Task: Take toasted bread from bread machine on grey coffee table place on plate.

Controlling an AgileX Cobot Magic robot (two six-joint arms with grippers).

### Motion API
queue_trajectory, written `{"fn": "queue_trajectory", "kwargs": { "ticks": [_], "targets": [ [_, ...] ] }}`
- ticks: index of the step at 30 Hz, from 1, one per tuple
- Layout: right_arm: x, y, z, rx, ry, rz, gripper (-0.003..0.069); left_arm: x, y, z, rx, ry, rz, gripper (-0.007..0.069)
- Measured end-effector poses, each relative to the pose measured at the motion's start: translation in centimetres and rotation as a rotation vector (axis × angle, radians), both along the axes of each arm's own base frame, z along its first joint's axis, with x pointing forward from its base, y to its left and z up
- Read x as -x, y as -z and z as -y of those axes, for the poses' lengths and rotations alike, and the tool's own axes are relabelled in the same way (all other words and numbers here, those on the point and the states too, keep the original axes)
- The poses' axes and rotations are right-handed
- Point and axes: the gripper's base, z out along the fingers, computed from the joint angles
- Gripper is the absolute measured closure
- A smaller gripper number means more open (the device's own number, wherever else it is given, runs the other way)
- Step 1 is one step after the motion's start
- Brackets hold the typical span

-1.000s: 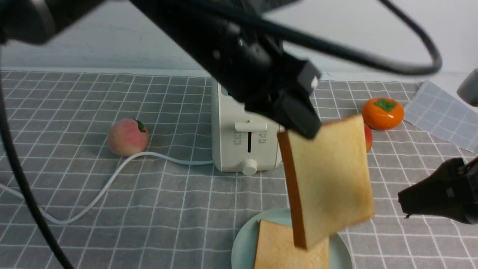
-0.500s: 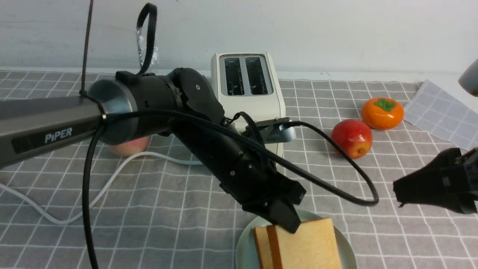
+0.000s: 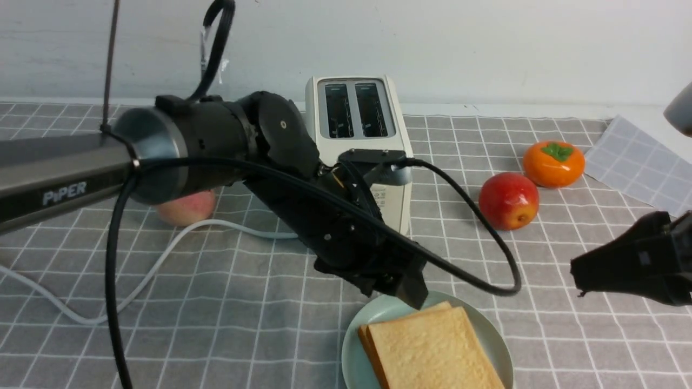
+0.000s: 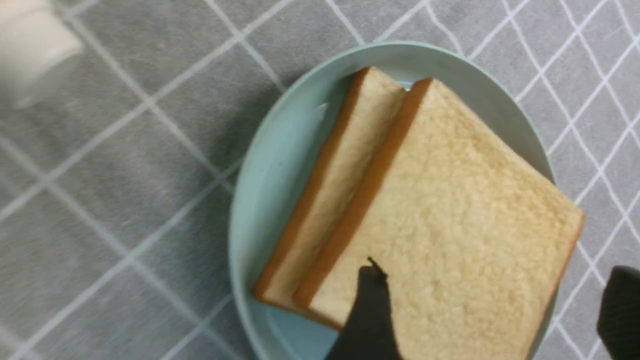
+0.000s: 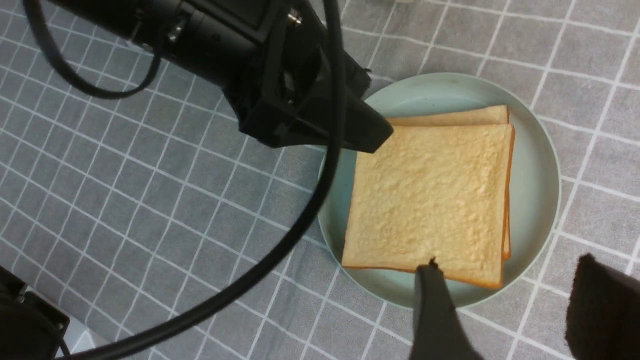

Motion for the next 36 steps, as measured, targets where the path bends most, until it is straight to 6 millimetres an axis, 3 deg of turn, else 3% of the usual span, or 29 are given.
{"fn": "queue_trajectory", "kwargs": {
  "ticks": [3, 6, 9, 12, 13, 14, 15, 17, 19, 25, 30, 33, 34, 36],
  "targets": [
    [-0.5, -0.3, 0.1, -0.009, 0.036, 0.052, 0.0435, 0.4, -2.6, -2.3, -0.076, -0.127, 0.020, -0.0023],
    [-0.7, -0.4, 0.2, -0.016, 0.053, 0.076, 0.0558, 1.1, -5.1, -4.8, -0.107, -0.233, 0.024, 0.0008],
    [-0.7, -0.4, 0.1, -0.015, 0.050, 0.071, 0.0662, 2.5, -8.0, -6.9, -0.103, -0.280, 0.047, 0.0109],
    [-0.8, -0.3, 0.1, -0.012, 0.044, 0.062, 0.0678, 4.5, -10.1, -8.0, -0.085, -0.281, 0.075, 0.0228],
    [-0.9, -0.2, 0.1, -0.006, 0.040, 0.062, 0.0678, 6.1, -11.2, -8.8, -0.068, -0.282, 0.097, 0.0319],
    [-0.9, -0.2, 0.1, -0.004, 0.039, 0.063, 0.0678, 6.3, -11.2, -8.9, -0.067, -0.282, 0.100, 0.0347],
    [-1.0, -0.1, 0.1, 0.004, 0.039, 0.066, 0.0678, 8.0, -11.7, -9.7, -0.051, -0.289, 0.121, 0.0458],
    [-1.0, -0.1, 0.1, 0.006, 0.039, 0.067, 0.0678, 9.9, -11.7, -10.8, -0.033, -0.298, 0.147, 0.0579],
    [-0.9, -0.2, 0.2, 0.005, 0.041, 0.073, 0.0678, 11.6, -11.4, -11.7, -0.017, -0.312, 0.177, 0.0638],
    [-0.2, -0.8, 0.9, 0.015, 0.099, 0.214, 0.0678, 15.1, -10.5, -13.6, 0.000, -0.353, 0.178, 0.0638],
    [1.3, -0.5, 2.2, 0.014, 0.213, 0.454, 0.0678, 19.1, -8.2, -15.5, 0.024, -0.471, 0.047, 0.0638],
    [3.1, 0.7, 3.1, 0.031, 0.263, 0.573, 0.0678, 22.0, -6.7, -16.8, 0.053, -0.506, 0.013, 0.0638],
    [4.8, 1.4, 3.6, 0.030, 0.285, 0.637, 0.0678, 24.0, -6.1, -17.6, 0.098, -0.515, 0.024, 0.0638],
    [6.6, 3.0, 4.0, 0.035, 0.295, 0.671, 0.0678, 25.6, -5.7, -18.3, 0.153, -0.513, 0.052, 0.0638]
  ]
}}
